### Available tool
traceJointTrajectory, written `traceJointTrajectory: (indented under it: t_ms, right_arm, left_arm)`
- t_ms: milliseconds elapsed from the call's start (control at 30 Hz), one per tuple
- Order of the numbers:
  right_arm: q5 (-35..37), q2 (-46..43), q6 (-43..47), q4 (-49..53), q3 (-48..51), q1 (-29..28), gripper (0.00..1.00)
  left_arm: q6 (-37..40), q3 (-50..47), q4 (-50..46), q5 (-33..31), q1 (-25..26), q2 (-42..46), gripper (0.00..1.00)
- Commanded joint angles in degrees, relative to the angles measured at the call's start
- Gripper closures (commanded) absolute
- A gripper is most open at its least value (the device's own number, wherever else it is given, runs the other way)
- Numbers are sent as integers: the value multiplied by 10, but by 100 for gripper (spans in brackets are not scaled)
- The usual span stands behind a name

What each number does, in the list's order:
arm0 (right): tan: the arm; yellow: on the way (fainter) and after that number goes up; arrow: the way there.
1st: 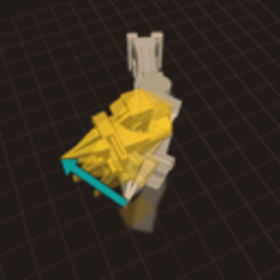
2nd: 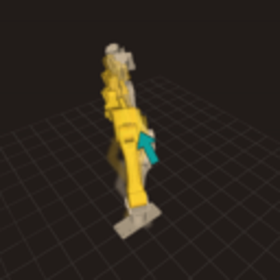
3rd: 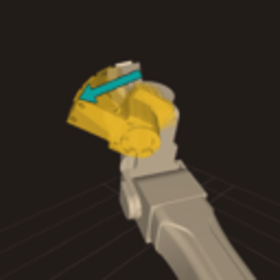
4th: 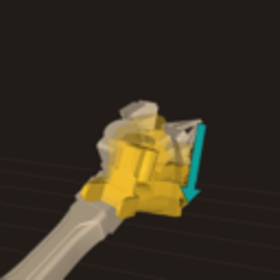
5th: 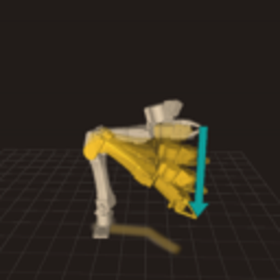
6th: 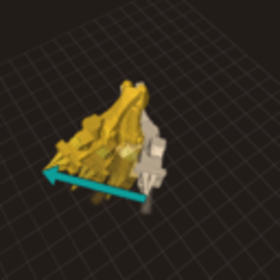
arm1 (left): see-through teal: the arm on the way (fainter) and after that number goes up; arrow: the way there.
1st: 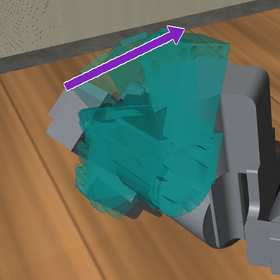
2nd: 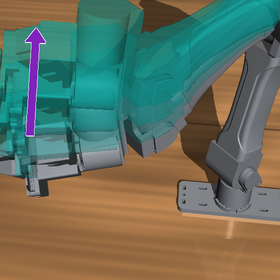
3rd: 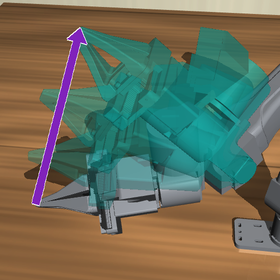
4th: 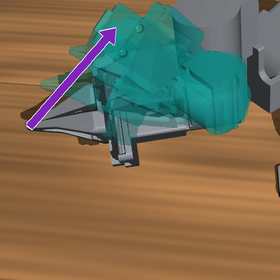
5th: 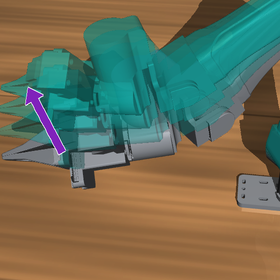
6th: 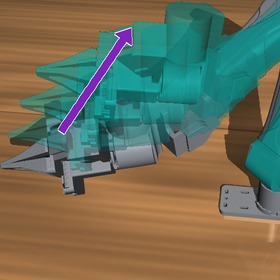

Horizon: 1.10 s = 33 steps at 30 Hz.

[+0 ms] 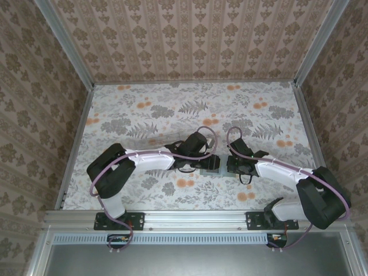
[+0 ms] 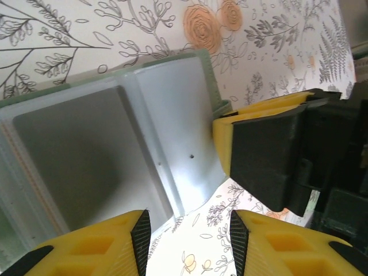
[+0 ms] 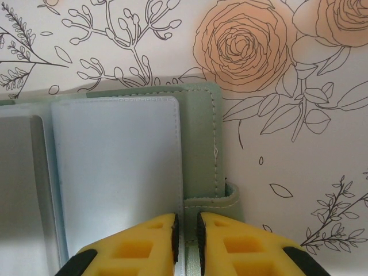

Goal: Take the credit cards out of the card holder

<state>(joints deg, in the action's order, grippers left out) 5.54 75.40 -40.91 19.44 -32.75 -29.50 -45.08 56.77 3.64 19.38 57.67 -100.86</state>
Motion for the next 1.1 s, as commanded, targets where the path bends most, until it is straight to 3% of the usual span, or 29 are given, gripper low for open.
traceJointTrajectory:
  t_ms: [0,167,400,767,1067]
  right_arm:
    - [-14,5,-10,2,7,0,79]
    - [-11,-10,-13,13,7,0,76]
    - [15,-82,-34,44,14,1,62]
    - [-11,-21,-50,4,30,13,59]
    - [-18,-18,-47,-4,34,15,63]
  left_arm:
    - [-2,10,5,1,2,0,56]
    - [-2,8,-56,-52,-4,7,56]
    - [-4,12,-86,-83,-4,5,53]
    - [-3,22,-105,-81,-5,-12,53]
    - [-4,30,-106,-71,-4,-32,52]
